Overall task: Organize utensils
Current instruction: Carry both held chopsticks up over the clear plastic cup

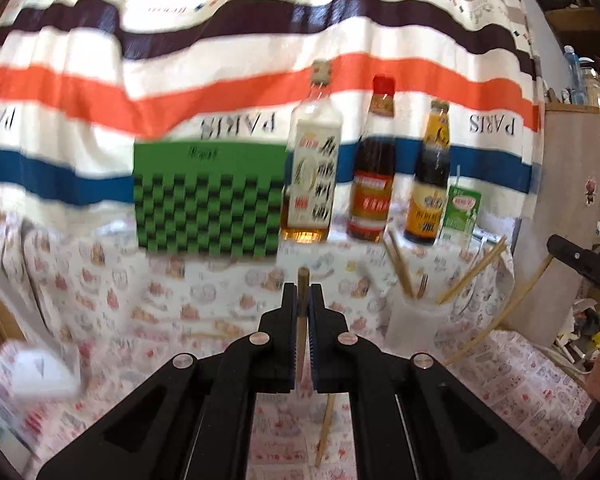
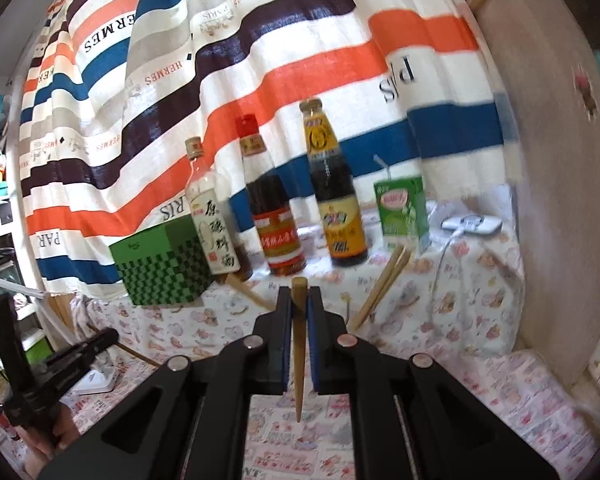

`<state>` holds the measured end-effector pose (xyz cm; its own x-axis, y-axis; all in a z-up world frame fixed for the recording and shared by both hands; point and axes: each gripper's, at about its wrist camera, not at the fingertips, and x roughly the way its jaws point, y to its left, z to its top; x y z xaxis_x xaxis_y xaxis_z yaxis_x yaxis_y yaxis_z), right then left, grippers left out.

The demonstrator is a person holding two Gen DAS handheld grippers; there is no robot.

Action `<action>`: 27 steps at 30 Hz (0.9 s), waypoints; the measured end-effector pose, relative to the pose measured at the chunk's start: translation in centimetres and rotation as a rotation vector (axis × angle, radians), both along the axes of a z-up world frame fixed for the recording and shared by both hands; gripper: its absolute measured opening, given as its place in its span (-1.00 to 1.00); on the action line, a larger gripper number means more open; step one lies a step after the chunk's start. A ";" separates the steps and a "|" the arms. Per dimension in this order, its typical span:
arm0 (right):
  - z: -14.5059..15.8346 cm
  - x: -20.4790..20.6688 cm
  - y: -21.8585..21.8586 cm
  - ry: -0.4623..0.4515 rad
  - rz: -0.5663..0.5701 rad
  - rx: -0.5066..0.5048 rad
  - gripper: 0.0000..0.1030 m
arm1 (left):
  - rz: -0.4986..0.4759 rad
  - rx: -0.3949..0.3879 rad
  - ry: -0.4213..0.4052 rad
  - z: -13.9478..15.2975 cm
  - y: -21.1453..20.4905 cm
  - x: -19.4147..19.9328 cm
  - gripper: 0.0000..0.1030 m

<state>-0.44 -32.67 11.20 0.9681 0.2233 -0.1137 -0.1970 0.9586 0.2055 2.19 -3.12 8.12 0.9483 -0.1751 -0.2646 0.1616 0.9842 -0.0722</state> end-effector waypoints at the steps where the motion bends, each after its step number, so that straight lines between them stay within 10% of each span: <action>1: 0.7 0.1 -0.1 -0.007 0.004 0.002 -0.87 | -0.018 0.000 -0.016 1.1 -0.3 -0.1 -0.93; 12: 6.6 1.0 -0.9 -0.129 -0.072 0.047 -0.87 | -0.235 -0.012 -0.133 7.6 -6.0 0.4 -0.93; 27: 3.3 8.0 -2.1 0.063 -0.072 0.018 -0.87 | -0.300 -0.053 -0.164 8.1 -11.0 5.5 -0.92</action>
